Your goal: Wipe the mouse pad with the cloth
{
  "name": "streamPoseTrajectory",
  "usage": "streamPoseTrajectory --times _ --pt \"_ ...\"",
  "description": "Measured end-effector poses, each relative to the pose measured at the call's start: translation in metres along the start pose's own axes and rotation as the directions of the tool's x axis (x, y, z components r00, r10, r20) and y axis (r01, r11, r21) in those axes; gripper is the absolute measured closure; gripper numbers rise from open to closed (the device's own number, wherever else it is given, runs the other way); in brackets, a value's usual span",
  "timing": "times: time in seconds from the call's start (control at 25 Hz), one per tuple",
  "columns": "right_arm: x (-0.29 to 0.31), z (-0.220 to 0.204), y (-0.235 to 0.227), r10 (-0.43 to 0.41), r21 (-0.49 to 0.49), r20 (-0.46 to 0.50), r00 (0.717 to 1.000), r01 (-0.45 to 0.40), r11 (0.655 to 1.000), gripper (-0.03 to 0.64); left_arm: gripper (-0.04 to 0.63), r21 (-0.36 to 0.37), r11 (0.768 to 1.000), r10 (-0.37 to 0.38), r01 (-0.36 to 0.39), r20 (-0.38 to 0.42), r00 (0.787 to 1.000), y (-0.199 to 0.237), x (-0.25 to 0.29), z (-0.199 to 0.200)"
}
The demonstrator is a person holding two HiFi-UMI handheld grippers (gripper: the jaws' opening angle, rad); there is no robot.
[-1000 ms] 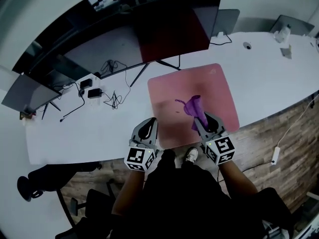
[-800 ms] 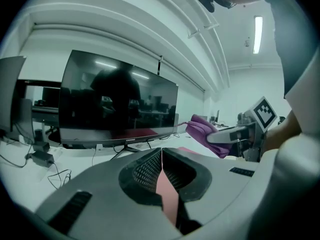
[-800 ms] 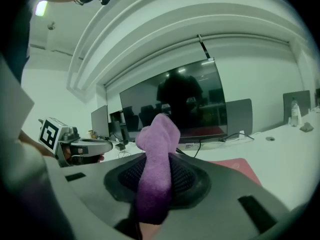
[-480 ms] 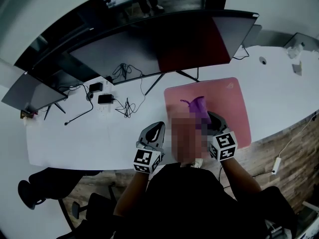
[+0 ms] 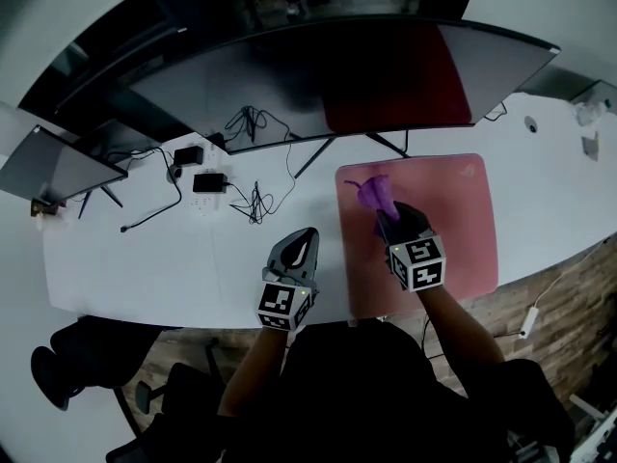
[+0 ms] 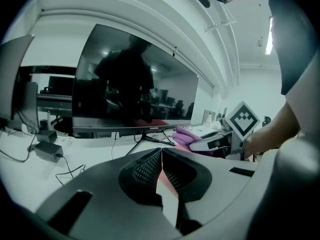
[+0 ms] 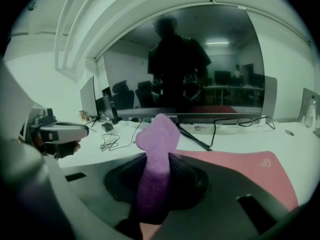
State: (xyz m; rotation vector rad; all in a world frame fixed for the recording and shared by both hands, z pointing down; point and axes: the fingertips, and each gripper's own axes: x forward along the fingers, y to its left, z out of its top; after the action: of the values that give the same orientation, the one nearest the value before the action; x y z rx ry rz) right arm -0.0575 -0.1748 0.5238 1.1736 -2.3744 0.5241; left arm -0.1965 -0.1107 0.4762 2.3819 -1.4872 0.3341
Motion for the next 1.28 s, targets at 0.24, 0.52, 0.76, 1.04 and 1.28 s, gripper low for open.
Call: streamPoseTrajectory --times 0.24,0.52,0.76,1.04,1.28 --pt "0.049 -0.005 0.004 -0.017 -0.034 -0.059 0.998 0.015 0.999 0.509 0.572 -0.032 0.999 0.025 -0.026 -0.018 1.0 0.027 -0.008 -0.012" --pt "0.093 -0.019 0.018 -0.049 -0.055 -0.132 0.99 0.042 0.998 0.509 0.572 -0.077 0.997 0.027 -0.03 -0.031 0.999 0.039 -0.013 -0.028" --pt "0.115 -0.033 0.016 -0.113 -0.071 -0.202 0.973 0.101 0.992 0.509 0.572 -0.123 0.992 0.038 -0.037 0.003 0.999 0.049 -0.014 -0.025" --pt "0.118 -0.033 0.014 -0.12 -0.09 -0.217 0.969 0.102 0.991 0.509 0.572 -0.102 0.994 0.033 -0.036 -0.028 0.999 0.04 -0.005 -0.032" --pt "0.115 -0.033 0.005 -0.131 -0.135 -0.217 0.967 0.103 0.985 0.509 0.572 -0.129 0.988 0.088 -0.09 -0.022 0.996 0.033 0.001 -0.028"
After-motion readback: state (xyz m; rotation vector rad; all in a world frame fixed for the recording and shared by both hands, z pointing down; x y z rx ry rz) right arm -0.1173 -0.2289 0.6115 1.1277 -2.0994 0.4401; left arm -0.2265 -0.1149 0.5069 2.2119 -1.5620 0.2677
